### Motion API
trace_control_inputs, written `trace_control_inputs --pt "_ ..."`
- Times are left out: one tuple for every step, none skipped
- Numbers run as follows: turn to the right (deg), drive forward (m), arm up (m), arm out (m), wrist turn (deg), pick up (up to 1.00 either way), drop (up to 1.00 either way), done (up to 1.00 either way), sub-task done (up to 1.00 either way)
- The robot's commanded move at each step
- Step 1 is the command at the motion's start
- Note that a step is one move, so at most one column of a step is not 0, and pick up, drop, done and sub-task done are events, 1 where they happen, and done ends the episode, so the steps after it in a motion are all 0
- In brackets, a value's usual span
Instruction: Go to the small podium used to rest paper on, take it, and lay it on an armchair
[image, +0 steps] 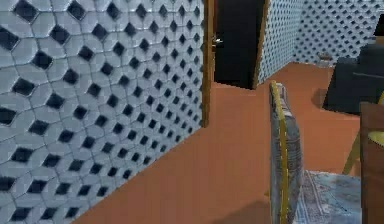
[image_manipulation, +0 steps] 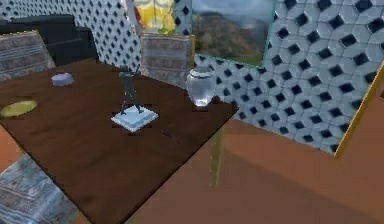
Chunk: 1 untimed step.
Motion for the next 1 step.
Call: trace_control_inputs --pt "0.0 1.0 0.0 0.0 0.0 0.0 0.0 0.0 0.0"
